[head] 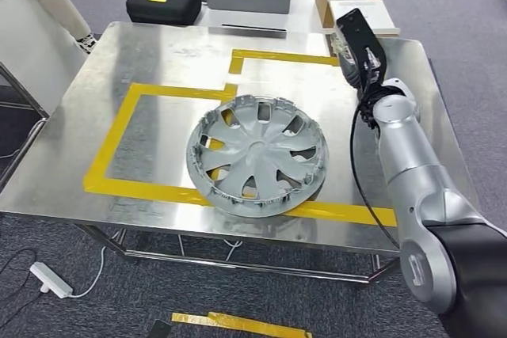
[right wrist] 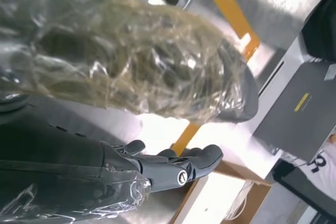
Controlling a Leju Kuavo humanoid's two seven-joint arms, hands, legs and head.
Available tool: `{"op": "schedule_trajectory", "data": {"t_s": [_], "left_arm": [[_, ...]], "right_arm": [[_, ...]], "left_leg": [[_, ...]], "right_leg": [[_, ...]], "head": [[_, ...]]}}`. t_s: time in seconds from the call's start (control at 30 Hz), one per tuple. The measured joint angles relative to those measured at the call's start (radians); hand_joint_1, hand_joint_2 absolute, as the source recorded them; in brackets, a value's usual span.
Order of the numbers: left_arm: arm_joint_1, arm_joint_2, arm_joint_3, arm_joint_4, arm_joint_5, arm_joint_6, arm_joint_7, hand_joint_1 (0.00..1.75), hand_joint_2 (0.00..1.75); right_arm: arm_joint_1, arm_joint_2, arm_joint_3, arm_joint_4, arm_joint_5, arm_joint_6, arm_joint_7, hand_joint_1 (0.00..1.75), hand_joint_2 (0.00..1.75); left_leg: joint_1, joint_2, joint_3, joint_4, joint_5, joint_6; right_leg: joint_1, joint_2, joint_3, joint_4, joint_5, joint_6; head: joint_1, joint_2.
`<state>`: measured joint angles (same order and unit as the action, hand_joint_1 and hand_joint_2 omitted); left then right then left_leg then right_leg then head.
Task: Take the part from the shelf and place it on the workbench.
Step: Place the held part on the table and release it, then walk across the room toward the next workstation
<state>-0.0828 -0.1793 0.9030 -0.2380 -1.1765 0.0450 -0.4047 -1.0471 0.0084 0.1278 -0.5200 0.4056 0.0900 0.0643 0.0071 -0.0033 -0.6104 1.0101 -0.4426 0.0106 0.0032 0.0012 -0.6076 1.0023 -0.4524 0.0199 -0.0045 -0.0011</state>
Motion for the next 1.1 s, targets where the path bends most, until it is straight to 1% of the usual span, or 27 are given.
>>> {"op": "schedule_trajectory", "data": {"t_s": [0.03, 0.07, 0.1, 0.17, 0.2, 0.23, 0.27, 0.33, 0.37, 0.4, 0.43, 0.5, 0.53, 0.57, 0.6, 0.67, 0.7, 0.73, 0.77, 0.8, 0.83, 0.87, 0.9, 0.93, 1.03, 1.07, 1.1], "left_arm": [[0.000, 0.000, 0.002, 0.000, 0.000, 0.000, 0.000, 0.00, 0.00], [0.000, -0.001, 0.002, 0.000, 0.000, 0.000, 0.000, 0.00, 0.00], [-0.001, -0.001, 0.003, 0.000, 0.000, 0.000, 0.000, 0.00, 0.00], [-0.001, -0.001, 0.004, 0.000, 0.001, 0.002, 0.000, 0.00, 0.00], [-0.001, -0.001, 0.006, 0.000, 0.002, 0.004, 0.000, 0.00, 0.00], [0.000, -0.002, 0.007, 0.000, 0.002, 0.007, 0.000, 0.00, 0.00], [0.001, -0.002, 0.009, 0.000, 0.003, 0.012, 0.000, 0.00, 0.00], [0.003, -0.006, 0.010, 0.000, 0.001, 0.024, -0.002, 0.00, 0.00], [0.003, -0.008, 0.011, 0.000, -0.003, 0.031, -0.003, 0.00, 0.00], [0.004, -0.010, 0.011, 0.000, -0.008, 0.039, -0.004, 0.00, 0.00], [0.005, -0.012, 0.011, 0.000, -0.014, 0.046, -0.004, 0.00, 0.00], [0.006, -0.017, 0.011, 0.000, -0.024, 0.058, -0.003, 0.00, 0.00], [0.007, -0.018, 0.011, 0.000, -0.027, 0.061, -0.002, 0.00, 0.00], [0.007, -0.020, 0.011, 0.000, -0.029, 0.064, -0.002, 0.00, 0.00], [0.006, -0.020, 0.011, 0.000, -0.030, 0.065, -0.001, 0.00, 0.00], [0.005, -0.021, 0.011, 0.000, -0.032, 0.068, 0.000, 0.00, 0.00], [0.004, -0.022, 0.011, 0.000, -0.032, 0.068, 0.002, 0.00, 0.00], [0.004, -0.022, 0.011, 0.000, -0.033, 0.069, 0.002, 0.00, 0.00], [0.004, -0.023, 0.011, 0.000, -0.033, 0.070, 0.003, 0.00, 0.00], [0.004, -0.023, 0.011, 0.000, -0.034, 0.072, 0.004, 0.00, 0.00], [0.004, -0.023, 0.011, 0.000, -0.034, 0.075, 0.004, 0.00, 0.00], [0.003, -0.023, 0.011, 0.000, -0.034, 0.078, 0.004, 0.00, 0.00], [0.002, -0.024, 0.011, 0.000, -0.033, 0.082, 0.005, 0.00, 0.00], [0.002, -0.024, 0.011, 0.000, -0.033, 0.085, 0.004, 0.00, 0.00], [0.005, -0.026, 0.011, 0.000, -0.030, 0.092, 0.004, 0.00, 0.00], [0.005, -0.027, 0.012, 0.000, -0.029, 0.093, 0.004, 0.00, 0.00], [0.005, -0.027, 0.012, 0.000, -0.029, 0.094, 0.004, 0.00, 0.00]], "right_arm": [[0.002, 0.000, 0.000, -0.003, -0.001, 0.000, -0.001, 0.00, 0.00], [0.002, 0.000, 0.000, -0.006, -0.003, -0.001, -0.002, 0.00, 0.00], [0.003, 0.000, 0.000, -0.008, -0.005, -0.001, -0.002, 0.00, 0.00], [0.012, 0.000, -0.002, -0.011, -0.022, -0.013, -0.009, 0.00, 0.00], [0.021, 0.000, -0.005, -0.016, -0.033, -0.035, -0.016, 0.00, 0.00], [0.034, 0.002, -0.008, -0.028, -0.043, -0.071, -0.029, 0.00, 0.00], [0.052, 0.006, -0.011, -0.055, -0.050, -0.128, -0.050, 0.00, 0.00], [0.101, 0.018, -0.016, -0.150, -0.057, -0.262, -0.114, 0.00, 0.00], [0.133, 0.025, -0.017, -0.218, -0.060, -0.327, -0.152, 0.00, 0.00], [0.170, 0.032, -0.019, -0.293, -0.064, -0.375, -0.188, 0.00, 0.00], [0.212, 0.038, -0.019, -0.372, -0.070, -0.411, -0.221, 0.00, 0.00], [0.301, 0.046, -0.020, -0.533, -0.070, -0.451, -0.270, 0.00, 0.00], [0.338, 0.048, -0.020, -0.605, -0.060, -0.466, -0.286, 0.00, 0.00], [0.367, 0.050, -0.021, -0.671, -0.045, -0.480, -0.300, 0.00, 0.00], [0.390, 0.052, -0.021, -0.727, -0.028, -0.495, -0.311, 0.00, 0.00], [0.431, 0.054, -0.021, -0.823, 0.006, -0.526, -0.331, 0.00, 0.00], [0.452, 0.054, -0.021, -0.865, 0.023, -0.541, -0.339, 0.00, 0.00], [0.471, 0.054, -0.021, -0.904, 0.038, -0.557, -0.346, 0.00, 0.00], [0.486, 0.054, -0.022, -0.939, 0.048, -0.570, -0.351, 0.00, 0.00], [0.500, 0.054, -0.023, -0.976, 0.056, -0.584, -0.358, 0.00, 0.00], [0.513, 0.054, -0.024, -1.010, 0.060, -0.595, -0.364, 0.00, 0.00], [0.525, 0.054, -0.025, -1.042, 0.062, -0.605, -0.369, 0.00, 0.00], [0.537, 0.054, -0.027, -1.073, 0.062, -0.611, -0.372, 0.00, 0.00], [0.551, 0.054, -0.028, -1.102, 0.058, -0.614, -0.375, 0.00, 0.00], [0.591, 0.052, -0.031, -1.175, 0.038, -0.613, -0.378, 0.00, 0.00], [0.599, 0.050, -0.032, -1.192, 0.035, -0.612, -0.379, 0.00, 0.00], [0.604, 0.048, -0.033, -1.207, 0.032, -0.612, -0.379, 0.00, 0.00]], "left_leg": [[0.002, 0.000, 0.001, -0.003, 0.002, 0.006], [0.004, 0.001, 0.002, -0.006, 0.005, 0.011], [0.005, 0.001, 0.003, -0.008, 0.006, 0.014], [0.005, 0.001, 0.003, -0.008, 0.005, 0.018], [0.005, 0.000, 0.003, -0.008, 0.005, 0.018], [0.005, -0.001, 0.003, -0.007, 0.005, 0.019], [0.005, -0.003, 0.004, -0.007, 0.004, 0.018], [0.004, -0.007, 0.007, -0.006, 0.002, 0.014], [0.003, -0.008, 0.007, -0.004, 0.000, 0.009], [0.002, -0.008, 0.007, -0.004, 0.000, 0.004], [0.001, -0.009, 0.006, -0.004, 0.000, -0.001], [0.002, -0.009, 0.006, -0.004, -0.001, -0.011], [0.002, -0.008, 0.004, 0.002, -0.009, -0.016], [0.002, -0.007, -0.003, 0.023, -0.026, -0.021], [0.003, -0.006, -0.020, 0.066, -0.054, -0.026], [0.005, -0.004, -0.077, 0.199, -0.120, -0.031], [0.005, -0.003, -0.103, 0.256, -0.139, -0.032], [0.005, -0.003, -0.115, 0.282, -0.140, -0.031], [0.005, -0.003, -0.107, 0.267, -0.121, -0.029], [0.004, -0.003, -0.081, 0.214, -0.087, -0.024], [0.003, -0.003, -0.044, 0.142, -0.052, -0.018], [0.002, -0.003, -0.009, 0.074, -0.029, -0.012], [0.000, -0.003, 0.015, 0.026, -0.018, -0.008], [-0.002, -0.003, 0.026, 0.003, -0.018, -0.006], [-0.002, -0.002, 0.029, -0.009, -0.016, 0.005], [0.000, -0.001, 0.030, -0.013, -0.012, 0.011], [0.002, 0.001, 0.030, -0.017, -0.009, 0.015]], "right_leg": [[-0.001, 0.000, -0.006, 0.010, -0.009, 0.005], [-0.002, 0.000, -0.021, 0.040, -0.028, 0.010], [-0.004, 0.000, -0.045, 0.090, -0.056, 0.015], [-0.007, 0.000, -0.108, 0.229, -0.116, 0.022], [-0.009, 0.000, -0.132, 0.277, -0.130, 0.024], [-0.010, 0.000, -0.139, 0.291, -0.125, 0.026], [-0.012, 0.000, -0.124, 0.259, -0.100, 0.026], [-0.014, -0.002, -0.053, 0.119, -0.034, 0.023], [-0.013, -0.002, -0.018, 0.055, -0.015, 0.020], [-0.012, -0.002, 0.004, 0.016, -0.007, 0.017], [-0.009, -0.002, 0.013, 0.002, -0.010, 0.013], [-0.009, -0.002, 0.016, -0.001, -0.010, 0.003], [-0.011, -0.002, 0.018, -0.003, -0.009, -0.004], [-0.013, -0.003, 0.019, -0.005, -0.008, -0.011], [-0.015, -0.004, 0.020, -0.007, -0.007, -0.017], [-0.014, -0.003, 0.020, -0.007, -0.008, -0.022], [-0.013, -0.003, 0.021, -0.007, -0.008, -0.023], [-0.012, -0.002, 0.021, -0.007, -0.008, -0.023], [-0.011, -0.001, 0.021, -0.006, -0.008, -0.023], [-0.010, 0.000, 0.022, -0.006, -0.008, -0.023], [-0.009, 0.001, 0.024, -0.006, -0.008, -0.022], [-0.006, 0.001, 0.024, -0.005, -0.009, -0.020], [-0.004, 0.001, 0.023, -0.004, -0.009, -0.017], [-0.003, 0.001, 0.022, -0.004, -0.009, -0.012], [-0.005, 0.001, 0.016, -0.001, -0.012, 0.005], [-0.006, 0.001, 0.007, 0.015, -0.026, 0.010], [-0.007, 0.001, -0.013, 0.055, -0.051, 0.015]], "head": [[0.002, 0.000], [0.004, 0.000], [0.006, 0.000], [0.011, 0.000], [0.011, 0.000], [0.012, 0.000], [0.012, 0.000], [0.012, 0.000], [0.012, 0.000], [0.011, 0.000], [0.010, 0.000], [0.009, 0.000], [0.008, 0.000], [0.005, 0.000], [0.002, 0.000], [-0.003, 0.000], [-0.003, 0.000], [-0.003, 0.000], [-0.003, 0.000], [-0.003, 0.000], [-0.003, 0.000], [-0.003, 0.000], [-0.003, 0.000], [-0.003, 0.000], [-0.002, 0.000], [0.000, 0.000], [0.002, 0.000]]}}
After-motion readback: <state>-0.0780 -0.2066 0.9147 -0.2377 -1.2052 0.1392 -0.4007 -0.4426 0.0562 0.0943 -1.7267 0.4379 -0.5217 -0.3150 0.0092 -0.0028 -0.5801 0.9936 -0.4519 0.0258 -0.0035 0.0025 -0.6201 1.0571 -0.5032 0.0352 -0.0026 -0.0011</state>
